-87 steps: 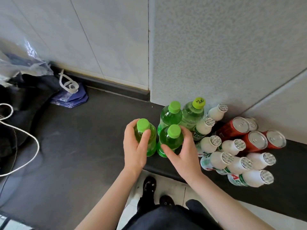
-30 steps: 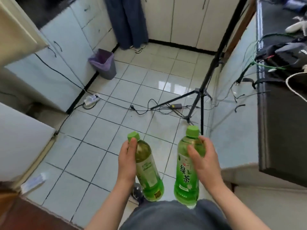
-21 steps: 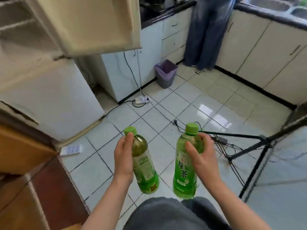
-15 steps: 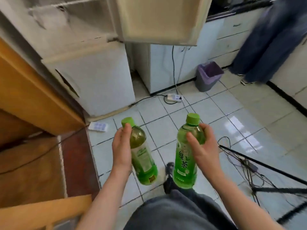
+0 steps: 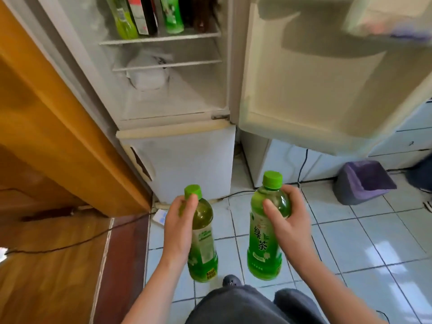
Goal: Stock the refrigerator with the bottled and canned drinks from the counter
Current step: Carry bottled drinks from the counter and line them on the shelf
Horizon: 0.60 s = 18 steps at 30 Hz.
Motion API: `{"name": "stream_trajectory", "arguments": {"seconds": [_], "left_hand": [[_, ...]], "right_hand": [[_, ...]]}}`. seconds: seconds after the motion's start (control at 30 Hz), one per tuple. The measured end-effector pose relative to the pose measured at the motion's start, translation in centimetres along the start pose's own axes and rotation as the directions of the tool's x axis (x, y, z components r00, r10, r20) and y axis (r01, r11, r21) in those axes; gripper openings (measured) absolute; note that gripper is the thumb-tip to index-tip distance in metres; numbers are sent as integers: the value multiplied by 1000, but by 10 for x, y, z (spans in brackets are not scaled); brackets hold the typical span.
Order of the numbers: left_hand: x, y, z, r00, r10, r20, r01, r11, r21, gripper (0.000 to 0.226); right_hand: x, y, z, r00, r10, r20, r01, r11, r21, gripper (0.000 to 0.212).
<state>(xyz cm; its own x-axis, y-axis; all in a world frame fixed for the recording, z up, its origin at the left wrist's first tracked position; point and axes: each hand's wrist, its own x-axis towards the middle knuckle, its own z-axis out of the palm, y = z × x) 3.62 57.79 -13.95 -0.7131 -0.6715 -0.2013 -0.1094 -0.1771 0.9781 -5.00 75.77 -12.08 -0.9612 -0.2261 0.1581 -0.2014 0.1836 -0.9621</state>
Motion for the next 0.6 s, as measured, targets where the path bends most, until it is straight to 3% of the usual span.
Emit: {"name": "stream_trajectory", "arguments": {"seconds": [0.2,0.27,0.4,0.6], "left_hand": [[83,43,4,983,70,-169,-84,993,-78,22],[110,55,-4,972,89,-216,-109,991,-81,25],[167,73,-20,961,146,-235,-163,985,-51,25],[270,109,-41,959,198,-205,-216,974,-68,13]], "right_hand": [[104,-13,52,998,-51,46,50,999,21,34],[129,-17,74,996,-56,76,53,998,41,36],[175,-27,119,991,-78,111,71,995,66,33],[242,-46,184,987,-153,41,151,987,53,31]]}}
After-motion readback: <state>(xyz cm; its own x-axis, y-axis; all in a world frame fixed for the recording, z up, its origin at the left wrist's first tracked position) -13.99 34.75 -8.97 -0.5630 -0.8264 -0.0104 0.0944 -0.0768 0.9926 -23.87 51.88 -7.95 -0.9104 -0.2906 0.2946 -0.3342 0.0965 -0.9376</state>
